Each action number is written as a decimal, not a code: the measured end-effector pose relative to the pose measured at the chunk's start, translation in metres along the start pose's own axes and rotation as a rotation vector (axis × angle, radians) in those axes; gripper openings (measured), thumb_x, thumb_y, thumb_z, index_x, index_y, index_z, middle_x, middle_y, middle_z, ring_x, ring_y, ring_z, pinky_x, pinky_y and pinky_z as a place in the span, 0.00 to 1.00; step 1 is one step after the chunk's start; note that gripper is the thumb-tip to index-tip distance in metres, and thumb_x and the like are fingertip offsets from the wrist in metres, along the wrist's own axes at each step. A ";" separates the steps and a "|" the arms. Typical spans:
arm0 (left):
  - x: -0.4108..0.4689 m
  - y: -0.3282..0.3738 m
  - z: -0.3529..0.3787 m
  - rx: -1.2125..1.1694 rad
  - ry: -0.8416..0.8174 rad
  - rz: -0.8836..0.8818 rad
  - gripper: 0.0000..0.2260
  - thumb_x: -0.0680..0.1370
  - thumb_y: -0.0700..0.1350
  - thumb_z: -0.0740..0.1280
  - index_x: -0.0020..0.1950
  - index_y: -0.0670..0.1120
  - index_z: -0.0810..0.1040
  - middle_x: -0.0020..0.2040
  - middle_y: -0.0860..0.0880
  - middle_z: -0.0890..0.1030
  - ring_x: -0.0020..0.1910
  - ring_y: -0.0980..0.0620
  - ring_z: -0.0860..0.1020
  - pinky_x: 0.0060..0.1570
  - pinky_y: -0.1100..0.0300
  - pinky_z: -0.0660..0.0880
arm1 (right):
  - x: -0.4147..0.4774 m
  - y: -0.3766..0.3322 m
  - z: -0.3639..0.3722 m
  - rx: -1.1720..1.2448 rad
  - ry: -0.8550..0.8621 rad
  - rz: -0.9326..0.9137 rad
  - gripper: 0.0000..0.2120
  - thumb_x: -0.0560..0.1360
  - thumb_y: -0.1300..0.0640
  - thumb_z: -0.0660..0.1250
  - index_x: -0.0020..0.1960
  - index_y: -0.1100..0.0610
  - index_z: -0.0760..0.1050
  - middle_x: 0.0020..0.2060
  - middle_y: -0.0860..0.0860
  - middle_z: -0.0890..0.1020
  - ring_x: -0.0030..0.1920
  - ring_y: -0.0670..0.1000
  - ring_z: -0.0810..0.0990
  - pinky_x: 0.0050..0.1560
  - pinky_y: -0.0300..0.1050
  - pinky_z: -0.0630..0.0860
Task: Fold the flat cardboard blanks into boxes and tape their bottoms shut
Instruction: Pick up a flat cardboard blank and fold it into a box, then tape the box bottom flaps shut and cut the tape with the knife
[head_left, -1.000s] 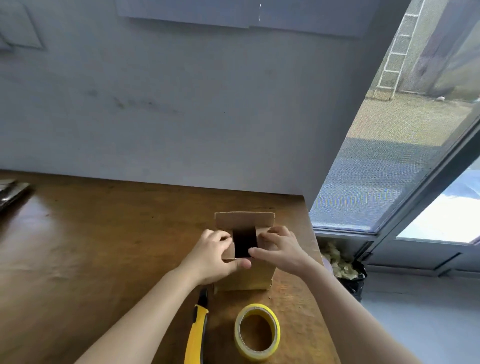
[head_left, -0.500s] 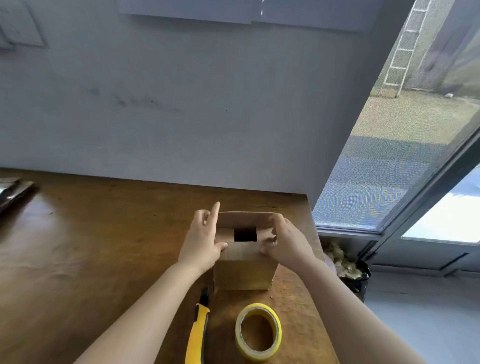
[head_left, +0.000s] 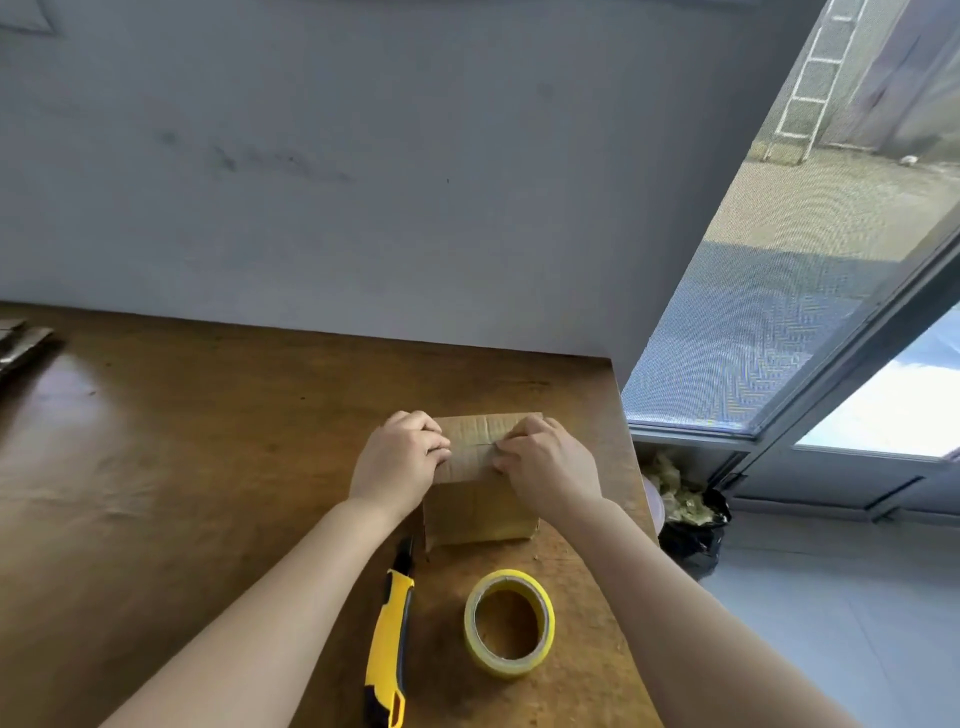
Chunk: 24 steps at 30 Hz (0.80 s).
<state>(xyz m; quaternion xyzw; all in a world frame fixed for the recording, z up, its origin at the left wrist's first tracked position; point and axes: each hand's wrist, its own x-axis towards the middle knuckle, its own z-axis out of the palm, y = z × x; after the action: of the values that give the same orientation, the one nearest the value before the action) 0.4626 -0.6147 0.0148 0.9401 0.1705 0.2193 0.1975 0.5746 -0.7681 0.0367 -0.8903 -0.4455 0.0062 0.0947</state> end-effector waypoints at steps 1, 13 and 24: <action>-0.002 0.002 0.000 0.047 0.010 0.023 0.06 0.76 0.41 0.70 0.50 0.43 0.85 0.49 0.49 0.82 0.52 0.50 0.77 0.51 0.54 0.75 | -0.001 0.001 0.002 -0.003 0.002 -0.007 0.14 0.81 0.48 0.57 0.57 0.44 0.81 0.56 0.44 0.76 0.58 0.47 0.70 0.52 0.42 0.75; -0.095 0.021 0.054 0.239 -0.837 0.359 0.24 0.68 0.37 0.65 0.64 0.50 0.75 0.72 0.46 0.59 0.70 0.44 0.61 0.60 0.47 0.69 | -0.005 0.008 0.015 0.179 0.071 0.063 0.13 0.78 0.47 0.62 0.58 0.49 0.81 0.57 0.46 0.76 0.59 0.50 0.71 0.54 0.48 0.76; -0.067 0.013 0.026 -0.336 -0.823 -0.108 0.09 0.70 0.42 0.71 0.47 0.55 0.81 0.59 0.55 0.74 0.47 0.62 0.74 0.47 0.69 0.70 | -0.006 0.017 0.010 0.253 -0.011 0.067 0.16 0.76 0.50 0.66 0.64 0.50 0.78 0.62 0.44 0.76 0.63 0.50 0.70 0.60 0.46 0.71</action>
<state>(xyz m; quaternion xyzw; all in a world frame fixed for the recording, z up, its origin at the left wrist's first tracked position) 0.4212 -0.6605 -0.0238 0.8938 0.0885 -0.1588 0.4100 0.5830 -0.7814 0.0239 -0.8854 -0.4119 0.0703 0.2037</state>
